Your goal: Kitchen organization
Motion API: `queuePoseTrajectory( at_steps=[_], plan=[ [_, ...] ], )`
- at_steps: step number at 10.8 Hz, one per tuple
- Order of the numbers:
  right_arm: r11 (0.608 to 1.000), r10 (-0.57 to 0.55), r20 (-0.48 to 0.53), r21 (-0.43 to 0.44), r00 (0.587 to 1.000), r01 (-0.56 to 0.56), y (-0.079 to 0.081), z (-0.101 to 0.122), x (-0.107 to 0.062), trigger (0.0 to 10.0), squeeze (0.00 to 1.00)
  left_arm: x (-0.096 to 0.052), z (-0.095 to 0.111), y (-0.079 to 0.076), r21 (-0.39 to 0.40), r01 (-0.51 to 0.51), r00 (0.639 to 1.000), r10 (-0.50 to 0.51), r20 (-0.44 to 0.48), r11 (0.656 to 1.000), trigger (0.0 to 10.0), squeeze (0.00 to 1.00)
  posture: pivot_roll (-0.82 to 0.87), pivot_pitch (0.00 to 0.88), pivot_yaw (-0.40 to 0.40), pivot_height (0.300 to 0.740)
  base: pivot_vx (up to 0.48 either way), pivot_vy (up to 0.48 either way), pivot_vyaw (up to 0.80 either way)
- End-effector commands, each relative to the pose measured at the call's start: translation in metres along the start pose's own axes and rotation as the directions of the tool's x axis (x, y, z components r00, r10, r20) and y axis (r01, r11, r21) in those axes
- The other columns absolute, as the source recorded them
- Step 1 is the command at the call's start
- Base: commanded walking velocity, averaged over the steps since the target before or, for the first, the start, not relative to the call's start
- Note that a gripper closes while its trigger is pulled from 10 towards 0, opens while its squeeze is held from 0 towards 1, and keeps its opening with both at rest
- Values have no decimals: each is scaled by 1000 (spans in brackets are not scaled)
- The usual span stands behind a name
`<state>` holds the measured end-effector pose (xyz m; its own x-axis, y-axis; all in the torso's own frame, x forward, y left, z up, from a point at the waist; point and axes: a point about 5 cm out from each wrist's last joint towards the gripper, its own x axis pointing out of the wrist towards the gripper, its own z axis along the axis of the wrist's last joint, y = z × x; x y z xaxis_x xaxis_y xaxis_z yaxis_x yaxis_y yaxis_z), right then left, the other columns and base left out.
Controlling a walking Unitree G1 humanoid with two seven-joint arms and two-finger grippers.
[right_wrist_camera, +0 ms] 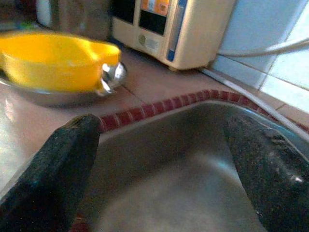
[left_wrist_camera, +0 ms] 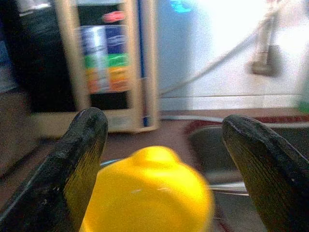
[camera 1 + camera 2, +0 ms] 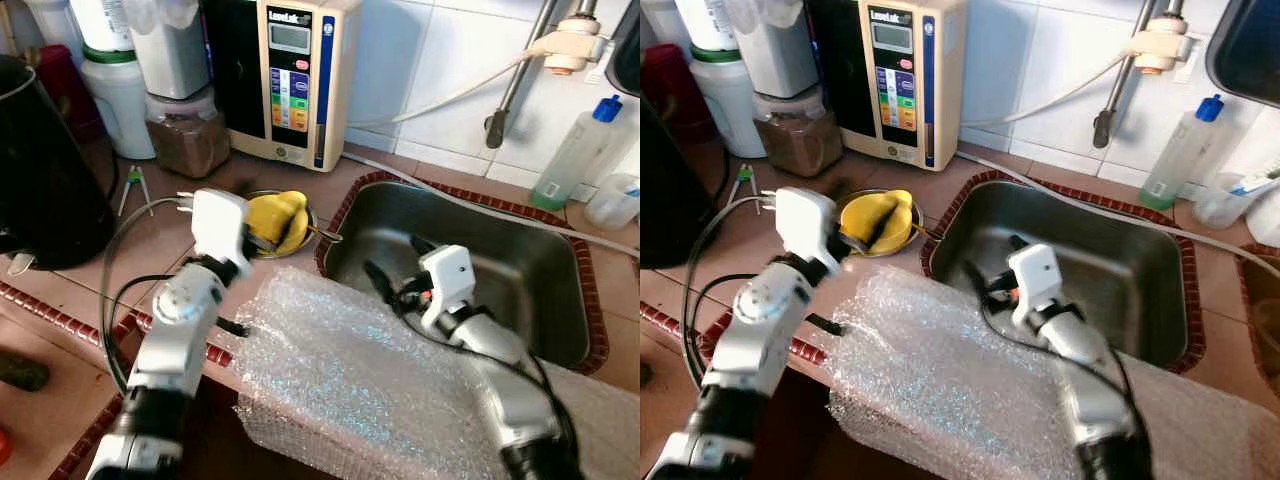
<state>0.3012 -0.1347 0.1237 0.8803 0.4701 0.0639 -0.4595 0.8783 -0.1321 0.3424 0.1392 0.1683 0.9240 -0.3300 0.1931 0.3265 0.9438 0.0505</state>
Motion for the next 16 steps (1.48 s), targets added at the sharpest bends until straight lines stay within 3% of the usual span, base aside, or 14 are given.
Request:
queuePoseTrajectory(
  at_steps=[1, 3, 4, 6, 8, 9, 10, 11, 13, 16],
  plan=[
    [1000, 5, 9, 14, 1000, -5, 2, 5, -1, 10000, 0, 3, 0, 4, -9, -56, 998, 56, -17, 998, 10000, 1000, 49, 0, -22, 740, 0, 0, 0],
    [997, -9, 33, 73, 999, 6, 22, 18, -9, 10000, 0, 3, -22, 11, 88, -138, 979, 149, -136, 986, 10000, 1000, 35, 0, -16, 740, 0, 0, 0],
    [994, 26, 11, 102, 1000, -27, 28, 15, -10, 10000, 0, 3, -32, 11, 71, -175, 966, 185, -179, 982, 10000, 1000, 23, 0, -16, 740, 0, 0, 0],
    [982, 11, -4, 188, 1000, -10, 28, 19, -17, 10000, 0, 5, -35, 8, 53, -190, 963, 196, -182, 980, 10000, 1000, 20, 0, -23, 740, 0, 0, 0],
    [987, 30, -22, 161, 999, -26, 30, 21, -20, 10000, 0, 6, -36, 15, 40, -224, 953, 228, -199, 974, 10000, 1000, 22, 0, -27, 740, 0, 0, 0],
    [987, 34, -31, 155, 999, -29, 31, 22, -20, 10000, 0, 7, -36, 16, 16, -213, 956, 211, -205, 977, 6510, 475, 23, 0, -27, 740, 0, 0, 0],
    [989, 29, -46, 148, 999, -22, 31, 21, -20, 10000, 0, 7, -34, 17, 4, -192, 961, 188, -204, 981, 0, 0, 26, 0, -29, 740, 0, 0, 0],
    [976, 74, -47, 207, 996, -63, 35, 22, -21, 10000, 0, 8, -36, 18, -24, -183, 957, 173, -233, 983, 0, 0, 27, 0, -29, 740, 0, 0, 0],
    [968, 100, -67, 237, 993, -82, 34, 22, -22, 10000, 0, 9, -37, 18, -28, -175, 954, 163, -252, 984, 0, 0, 25, 0, -29, 740, 0, 0, 0],
    [974, 106, -101, 212, 989, -83, 32, 18, -24, 10000, 0, 10, -37, 15, -54, -139, 955, 119, -272, 989, 0, 0, 26, 0, -29, 740, 0, 0, 0]
  ],
)
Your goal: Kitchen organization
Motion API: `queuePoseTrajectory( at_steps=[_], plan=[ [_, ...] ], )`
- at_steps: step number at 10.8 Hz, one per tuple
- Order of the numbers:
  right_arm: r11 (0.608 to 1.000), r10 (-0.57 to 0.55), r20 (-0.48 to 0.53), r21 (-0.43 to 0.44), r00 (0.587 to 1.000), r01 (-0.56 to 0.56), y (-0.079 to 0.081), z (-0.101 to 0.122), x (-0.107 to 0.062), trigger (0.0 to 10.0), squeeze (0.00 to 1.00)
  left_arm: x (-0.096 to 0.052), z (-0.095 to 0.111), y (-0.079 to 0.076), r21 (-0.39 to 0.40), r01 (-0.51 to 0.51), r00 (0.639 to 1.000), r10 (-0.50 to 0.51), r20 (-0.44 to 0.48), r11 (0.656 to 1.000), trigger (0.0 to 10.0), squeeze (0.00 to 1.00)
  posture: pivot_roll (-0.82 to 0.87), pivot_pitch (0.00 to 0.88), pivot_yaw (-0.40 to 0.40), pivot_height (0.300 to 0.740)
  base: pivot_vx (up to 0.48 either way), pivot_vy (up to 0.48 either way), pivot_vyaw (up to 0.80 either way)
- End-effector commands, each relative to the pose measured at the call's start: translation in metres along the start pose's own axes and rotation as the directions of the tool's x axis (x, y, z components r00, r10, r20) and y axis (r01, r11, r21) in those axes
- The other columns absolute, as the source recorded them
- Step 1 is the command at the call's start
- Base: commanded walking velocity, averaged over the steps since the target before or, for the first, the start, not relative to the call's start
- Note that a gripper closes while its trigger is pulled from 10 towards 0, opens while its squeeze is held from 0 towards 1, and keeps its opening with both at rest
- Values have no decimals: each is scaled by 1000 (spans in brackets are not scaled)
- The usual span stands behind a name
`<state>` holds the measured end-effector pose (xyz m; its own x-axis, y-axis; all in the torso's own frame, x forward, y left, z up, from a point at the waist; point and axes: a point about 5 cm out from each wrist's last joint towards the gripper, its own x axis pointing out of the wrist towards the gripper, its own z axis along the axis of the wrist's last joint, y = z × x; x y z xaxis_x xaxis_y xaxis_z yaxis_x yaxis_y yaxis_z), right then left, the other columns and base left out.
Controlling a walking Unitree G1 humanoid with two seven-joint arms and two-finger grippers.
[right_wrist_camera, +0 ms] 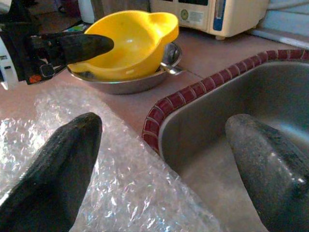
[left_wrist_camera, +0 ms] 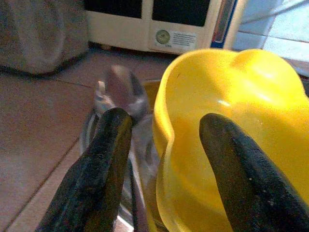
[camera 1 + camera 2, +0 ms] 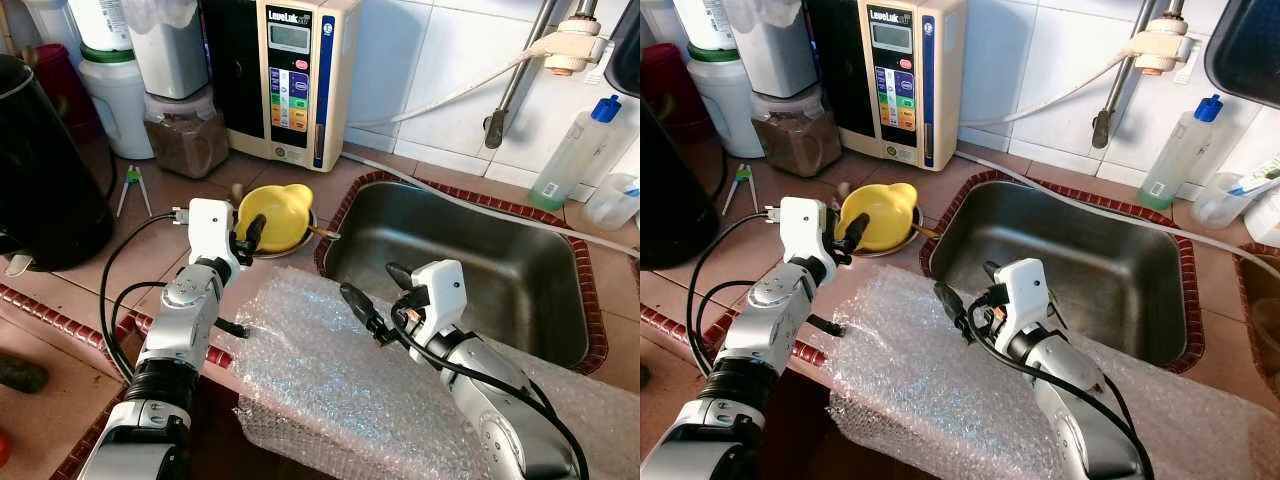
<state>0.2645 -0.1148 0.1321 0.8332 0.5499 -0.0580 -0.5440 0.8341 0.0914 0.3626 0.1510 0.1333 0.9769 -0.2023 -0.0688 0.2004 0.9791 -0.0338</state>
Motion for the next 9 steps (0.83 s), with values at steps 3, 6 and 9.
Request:
queuePoseTrajectory(
  at_steps=[3, 6, 9],
  plan=[
    [1000, 27, -5, 9, 1000, -27, 3, 2, -2, 10000, 0, 1, 0, 0, 11, 5, 1000, -5, -24, 1000, 0, 0, 30, 0, -31, 740, 0, 0, 0],
    [999, 38, 3, 30, 999, -38, 3, 2, -2, 10000, 0, 0, -1, 2, 15, -1, 1000, 1, -28, 1000, 0, 0, 32, 0, -31, 740, 0, 0, 0],
    [998, 54, 37, 30, 998, -55, 5, 7, -2, 10000, 0, -1, -1, 1, 12, 3, 1000, -3, -24, 1000, 0, 0, 30, 0, -29, 740, 0, 0, 0]
  ],
)
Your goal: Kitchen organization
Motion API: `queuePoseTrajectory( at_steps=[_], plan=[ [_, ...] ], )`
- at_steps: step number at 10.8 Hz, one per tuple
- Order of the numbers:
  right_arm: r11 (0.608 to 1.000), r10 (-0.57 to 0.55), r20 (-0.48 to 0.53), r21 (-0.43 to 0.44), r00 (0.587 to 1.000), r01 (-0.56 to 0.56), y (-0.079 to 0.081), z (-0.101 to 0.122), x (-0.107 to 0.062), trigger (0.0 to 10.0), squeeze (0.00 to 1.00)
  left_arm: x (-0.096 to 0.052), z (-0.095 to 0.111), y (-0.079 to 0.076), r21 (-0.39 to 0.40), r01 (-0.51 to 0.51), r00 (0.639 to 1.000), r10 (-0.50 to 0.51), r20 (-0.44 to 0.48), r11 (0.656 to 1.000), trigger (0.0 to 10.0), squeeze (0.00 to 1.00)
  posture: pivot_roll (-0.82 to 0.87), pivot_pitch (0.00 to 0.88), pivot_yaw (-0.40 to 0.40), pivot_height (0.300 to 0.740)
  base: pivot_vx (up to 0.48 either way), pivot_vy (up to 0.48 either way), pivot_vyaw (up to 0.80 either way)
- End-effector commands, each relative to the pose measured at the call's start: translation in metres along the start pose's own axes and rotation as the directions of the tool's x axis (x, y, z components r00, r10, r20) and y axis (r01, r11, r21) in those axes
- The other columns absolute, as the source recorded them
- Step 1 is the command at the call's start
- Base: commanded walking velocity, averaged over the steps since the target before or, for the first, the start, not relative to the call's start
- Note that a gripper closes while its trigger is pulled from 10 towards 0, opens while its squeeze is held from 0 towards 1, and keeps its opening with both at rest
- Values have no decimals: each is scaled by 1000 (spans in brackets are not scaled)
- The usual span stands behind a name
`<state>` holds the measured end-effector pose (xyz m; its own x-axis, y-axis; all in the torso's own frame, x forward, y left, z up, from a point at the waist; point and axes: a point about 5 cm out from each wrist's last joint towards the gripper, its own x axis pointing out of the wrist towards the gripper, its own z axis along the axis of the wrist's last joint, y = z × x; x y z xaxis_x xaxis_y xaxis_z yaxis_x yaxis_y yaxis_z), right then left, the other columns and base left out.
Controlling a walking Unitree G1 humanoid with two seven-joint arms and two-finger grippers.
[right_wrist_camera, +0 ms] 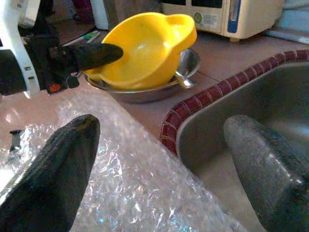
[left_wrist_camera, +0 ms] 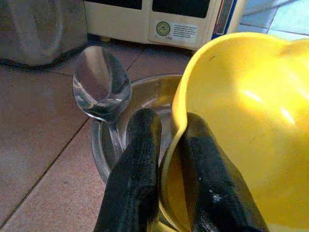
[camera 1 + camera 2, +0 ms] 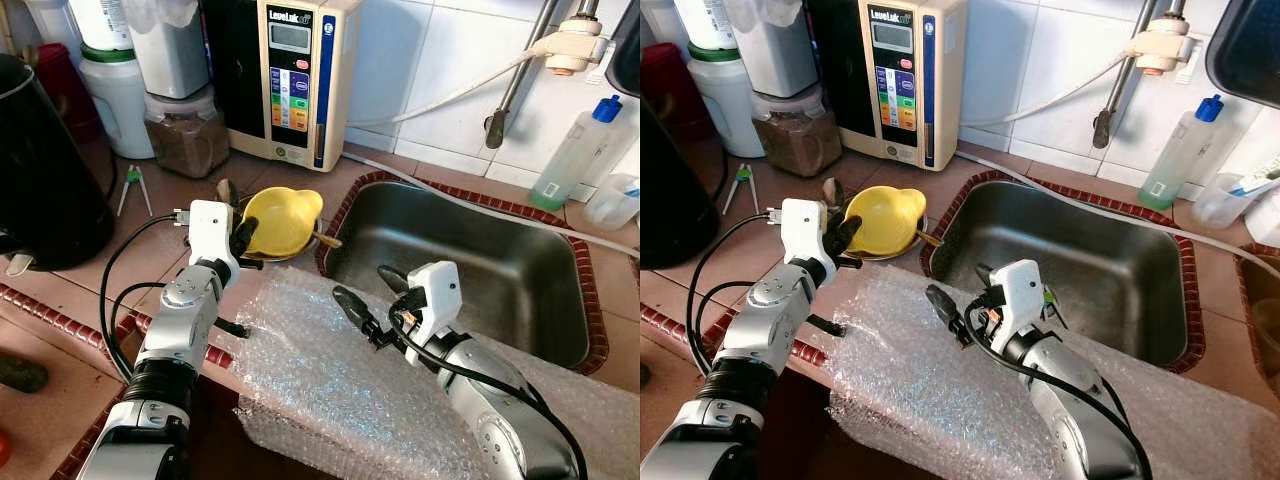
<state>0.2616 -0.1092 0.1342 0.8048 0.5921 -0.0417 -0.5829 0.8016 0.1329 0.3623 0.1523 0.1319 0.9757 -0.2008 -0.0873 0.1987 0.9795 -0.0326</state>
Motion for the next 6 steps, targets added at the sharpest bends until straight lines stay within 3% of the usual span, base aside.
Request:
queuePoseTrajectory(
  at_steps=[1, 6],
  plan=[
    [1000, 1, 29, -6, 1000, -1, -1, 6, -2, 10000, 0, 0, 0, -1, 11, 5, 1000, -5, -5, 1000, 0, 0, 30, 0, -30, 740, 0, 0, 0],
    [984, -101, 36, -147, 994, 105, -9, 6, 3, 10000, 0, -3, 10, -5, 28, 4, 994, -7, 110, 1000, 0, 0, 32, 0, -31, 740, 0, 0, 0]
  ],
)
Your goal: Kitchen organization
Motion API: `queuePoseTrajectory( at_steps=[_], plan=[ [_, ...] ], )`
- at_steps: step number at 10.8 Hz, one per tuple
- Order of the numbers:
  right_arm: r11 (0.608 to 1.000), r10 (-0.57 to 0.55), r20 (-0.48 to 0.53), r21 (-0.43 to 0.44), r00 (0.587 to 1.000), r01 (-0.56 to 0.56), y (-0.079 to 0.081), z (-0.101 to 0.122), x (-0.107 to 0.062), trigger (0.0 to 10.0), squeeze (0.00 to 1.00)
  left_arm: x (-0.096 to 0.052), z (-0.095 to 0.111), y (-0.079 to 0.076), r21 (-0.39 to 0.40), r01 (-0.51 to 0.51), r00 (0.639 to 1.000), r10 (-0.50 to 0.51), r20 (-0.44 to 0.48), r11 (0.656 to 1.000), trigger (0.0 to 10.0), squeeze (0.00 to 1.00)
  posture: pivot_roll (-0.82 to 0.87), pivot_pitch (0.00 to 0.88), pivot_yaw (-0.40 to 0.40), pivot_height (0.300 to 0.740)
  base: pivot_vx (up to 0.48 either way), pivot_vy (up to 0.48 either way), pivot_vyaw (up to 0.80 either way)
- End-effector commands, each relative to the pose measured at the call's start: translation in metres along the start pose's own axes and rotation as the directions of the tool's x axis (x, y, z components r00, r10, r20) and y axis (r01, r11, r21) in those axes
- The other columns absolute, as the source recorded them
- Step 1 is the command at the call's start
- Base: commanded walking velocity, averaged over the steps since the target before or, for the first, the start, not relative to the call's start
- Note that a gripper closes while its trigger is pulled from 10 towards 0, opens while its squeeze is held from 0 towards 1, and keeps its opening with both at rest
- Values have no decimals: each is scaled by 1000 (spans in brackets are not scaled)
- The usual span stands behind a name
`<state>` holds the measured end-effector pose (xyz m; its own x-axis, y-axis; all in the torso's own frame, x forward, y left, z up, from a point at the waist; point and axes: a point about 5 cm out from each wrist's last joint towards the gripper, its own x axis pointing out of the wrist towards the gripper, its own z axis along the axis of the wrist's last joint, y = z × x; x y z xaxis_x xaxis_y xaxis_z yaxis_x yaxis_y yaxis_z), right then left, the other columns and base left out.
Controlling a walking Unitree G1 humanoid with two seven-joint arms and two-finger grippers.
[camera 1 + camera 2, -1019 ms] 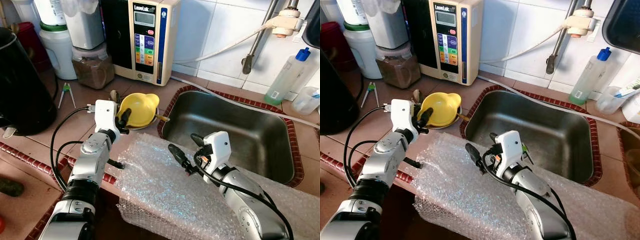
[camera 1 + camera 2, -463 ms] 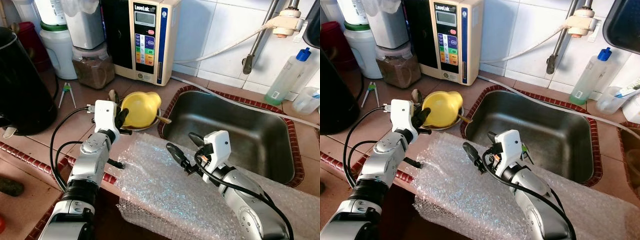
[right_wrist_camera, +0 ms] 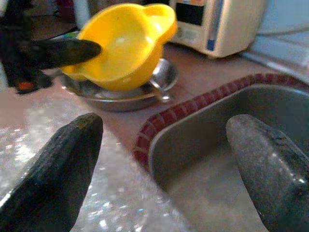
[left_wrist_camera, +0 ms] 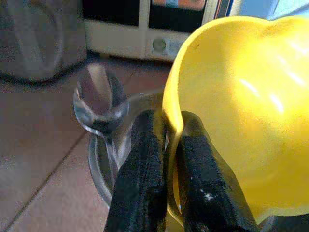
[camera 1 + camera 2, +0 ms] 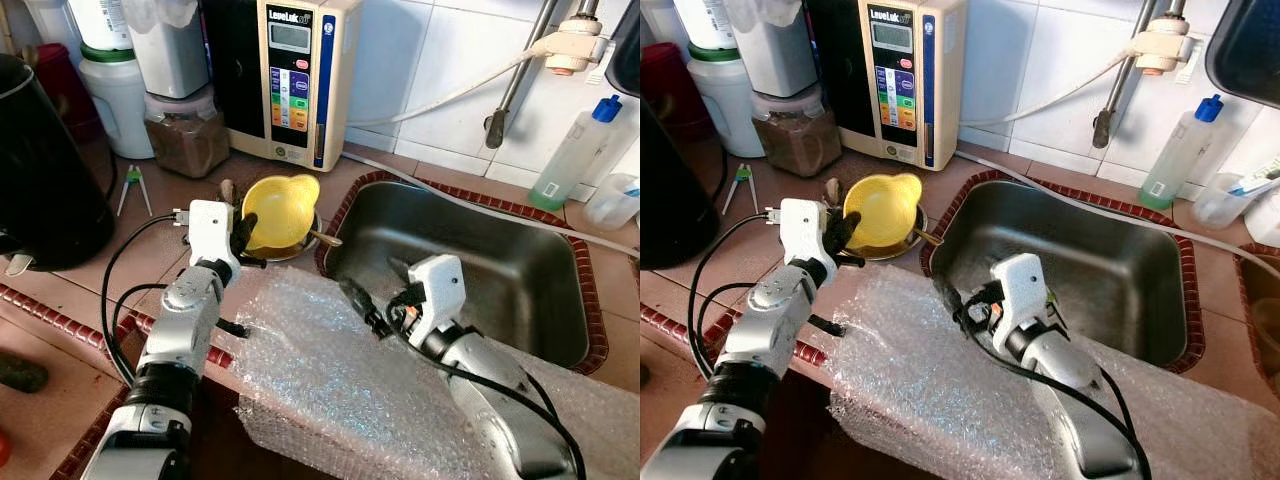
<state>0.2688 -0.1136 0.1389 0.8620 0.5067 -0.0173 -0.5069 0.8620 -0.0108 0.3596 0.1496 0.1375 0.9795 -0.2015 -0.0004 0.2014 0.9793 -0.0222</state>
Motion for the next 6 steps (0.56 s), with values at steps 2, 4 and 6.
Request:
queuePoseTrajectory(
  at_steps=[2, 4, 6],
  plan=[
    [998, -40, 8, -51, 999, 40, -5, 1, 3, 10000, 0, -3, 11, -7, 70, 26, 994, -33, 104, 997, 0, 0, 31, 0, -32, 740, 0, 0, 0],
    [998, -29, 13, -52, 999, 30, -3, 3, 6, 10000, 0, -6, 7, -20, 83, 83, 987, -93, 128, 993, 0, 0, 32, 0, -34, 740, 0, 0, 0],
    [999, -38, 85, -18, 996, 40, -6, 13, 9, 10000, 0, -12, 5, -43, 139, 215, 959, -236, 158, 967, 0, 0, 31, 0, -34, 740, 0, 0, 0]
  ],
)
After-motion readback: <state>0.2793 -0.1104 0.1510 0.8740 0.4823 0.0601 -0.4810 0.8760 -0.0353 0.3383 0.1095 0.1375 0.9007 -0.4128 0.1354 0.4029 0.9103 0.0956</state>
